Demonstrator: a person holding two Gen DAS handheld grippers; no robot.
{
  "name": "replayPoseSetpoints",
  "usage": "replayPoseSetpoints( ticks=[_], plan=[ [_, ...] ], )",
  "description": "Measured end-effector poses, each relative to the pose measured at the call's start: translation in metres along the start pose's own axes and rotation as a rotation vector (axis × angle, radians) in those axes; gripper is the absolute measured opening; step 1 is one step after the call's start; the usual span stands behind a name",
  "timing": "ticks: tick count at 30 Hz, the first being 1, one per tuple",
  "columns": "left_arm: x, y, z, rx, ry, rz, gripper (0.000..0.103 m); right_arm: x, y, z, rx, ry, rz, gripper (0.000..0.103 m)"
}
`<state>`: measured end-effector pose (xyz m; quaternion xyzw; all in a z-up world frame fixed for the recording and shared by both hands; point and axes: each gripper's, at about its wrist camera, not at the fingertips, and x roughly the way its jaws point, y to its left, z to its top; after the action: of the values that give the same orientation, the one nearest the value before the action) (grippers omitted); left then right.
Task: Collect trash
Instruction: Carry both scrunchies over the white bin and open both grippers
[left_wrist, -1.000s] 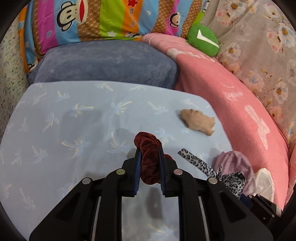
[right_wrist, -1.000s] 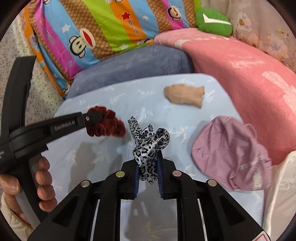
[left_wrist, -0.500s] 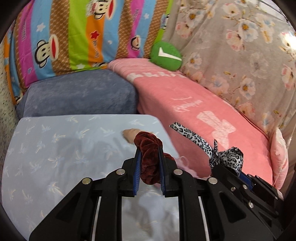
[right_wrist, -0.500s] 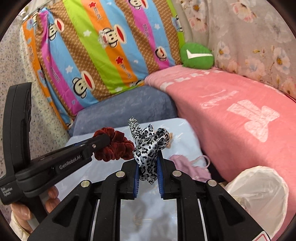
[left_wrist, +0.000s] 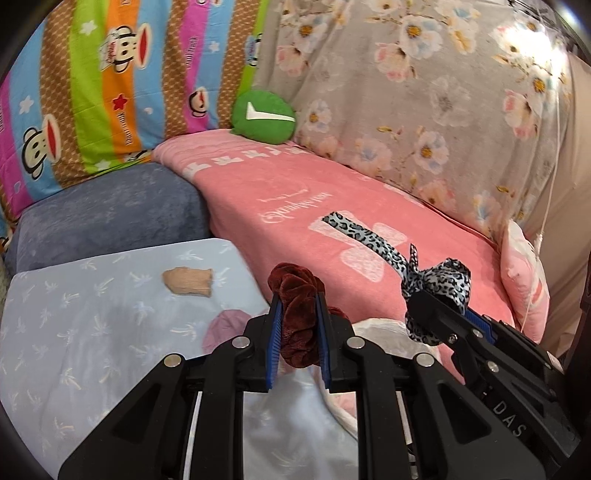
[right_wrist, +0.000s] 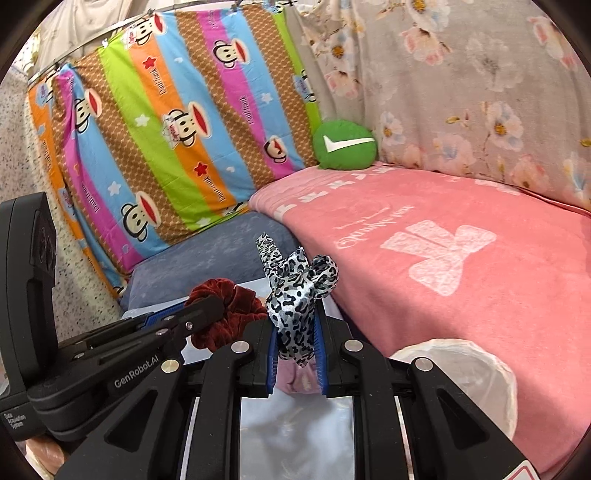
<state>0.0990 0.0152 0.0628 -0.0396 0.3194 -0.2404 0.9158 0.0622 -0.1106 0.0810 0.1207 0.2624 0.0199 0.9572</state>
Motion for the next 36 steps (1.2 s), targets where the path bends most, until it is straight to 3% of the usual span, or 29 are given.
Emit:
replayPoseSetpoints(
  ticks=[16, 32, 36],
  plan=[
    [0.01, -0.082, -0.005, 0.114, 0.037, -0.114, 0.017, -0.044, -0.079, 0.0, 0.091, -0.046, -0.098, 0.016],
    [0.024, -0.12, -0.006, 0.161, 0.072, -0.165, 0.02, -0.058, -0.115, -0.005, 0.134, -0.059, -0.154, 0.02],
    [0.027, -0.118, -0.004, 0.135, 0.072, -0.157, 0.038, -0.059, -0.119, -0.005, 0.142, -0.062, -0.167, 0.023]
  ],
)
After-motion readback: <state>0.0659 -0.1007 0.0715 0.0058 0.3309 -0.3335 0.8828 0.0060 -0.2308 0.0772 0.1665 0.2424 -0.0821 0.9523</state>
